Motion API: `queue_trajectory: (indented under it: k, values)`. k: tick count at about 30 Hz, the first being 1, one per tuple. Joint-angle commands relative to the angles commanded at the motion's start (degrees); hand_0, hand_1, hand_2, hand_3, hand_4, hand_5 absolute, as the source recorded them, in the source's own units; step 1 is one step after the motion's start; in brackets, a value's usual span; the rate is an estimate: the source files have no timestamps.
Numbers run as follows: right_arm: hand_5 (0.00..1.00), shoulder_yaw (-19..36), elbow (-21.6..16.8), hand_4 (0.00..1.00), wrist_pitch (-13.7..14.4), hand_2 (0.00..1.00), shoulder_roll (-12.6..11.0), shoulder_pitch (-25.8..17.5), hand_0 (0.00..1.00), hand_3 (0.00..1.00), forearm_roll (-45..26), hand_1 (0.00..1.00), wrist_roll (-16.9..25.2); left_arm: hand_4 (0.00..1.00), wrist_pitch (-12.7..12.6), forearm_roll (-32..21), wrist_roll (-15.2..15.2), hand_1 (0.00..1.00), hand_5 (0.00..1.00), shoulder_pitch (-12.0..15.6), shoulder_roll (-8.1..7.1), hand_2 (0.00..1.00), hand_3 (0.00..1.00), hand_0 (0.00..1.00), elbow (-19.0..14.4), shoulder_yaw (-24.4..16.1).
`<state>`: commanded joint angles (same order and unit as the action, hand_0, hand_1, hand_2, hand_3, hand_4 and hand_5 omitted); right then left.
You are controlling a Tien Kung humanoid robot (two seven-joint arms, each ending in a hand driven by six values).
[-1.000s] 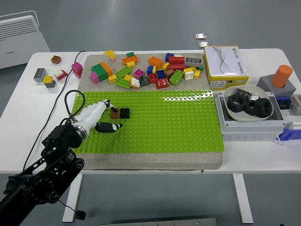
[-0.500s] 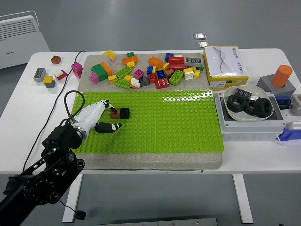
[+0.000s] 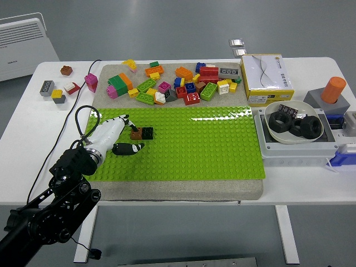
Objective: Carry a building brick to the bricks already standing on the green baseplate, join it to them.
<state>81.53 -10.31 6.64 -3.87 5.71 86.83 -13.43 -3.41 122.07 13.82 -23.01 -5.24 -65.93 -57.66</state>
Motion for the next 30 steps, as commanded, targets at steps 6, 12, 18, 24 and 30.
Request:
queue_trajectory:
  k: [6, 12, 18, 24, 30]
  values:
    - [0.998, -1.03, 0.0, 0.998, 0.14, 0.745, -0.19, -0.1, 0.516, 0.862, -0.84, 0.537, -0.1, 0.813, 0.02, 1.33, 0.58, 0.959, 0.325, 0.39, -0.18, 0.964, 0.69, 0.998, -2.71, -0.93]
    - [0.998, -1.21, 0.0, 0.998, 0.02, 0.744, -0.44, -0.48, 0.516, 0.862, -0.88, 0.541, -0.03, 0.813, -1.39, -1.2, 0.48, 0.95, 0.323, 4.73, -1.59, 0.954, 0.691, 0.995, -9.27, -4.46]
    - [0.998, -2.04, 0.0, 0.998, 0.09, 0.753, -0.27, -0.96, 0.516, 0.861, -2.6, 0.554, 0.15, 0.816, -7.35, 0.19, -3.64, 0.89, 0.305, 11.58, -3.66, 0.891, 0.794, 0.965, -15.88, -10.39]
    - [0.998, -3.1, 0.0, 0.998, 0.32, 0.755, -0.08, -0.97, 0.516, 0.853, -3.34, 0.585, 0.19, 0.8, -14.12, -1.31, -9.87, 0.825, 0.286, 17.77, -4.95, 0.824, 0.802, 0.917, -18.53, -15.61]
    - [0.998, -2.33, 0.0, 0.998, 0.16, 0.757, 0.09, -0.63, 0.516, 0.852, -1.82, 0.598, 0.15, 0.77, -17.16, -2.63, -12.19, 0.798, 0.259, 19.22, -4.33, 0.793, 0.777, 0.9, -18.25, -16.13]
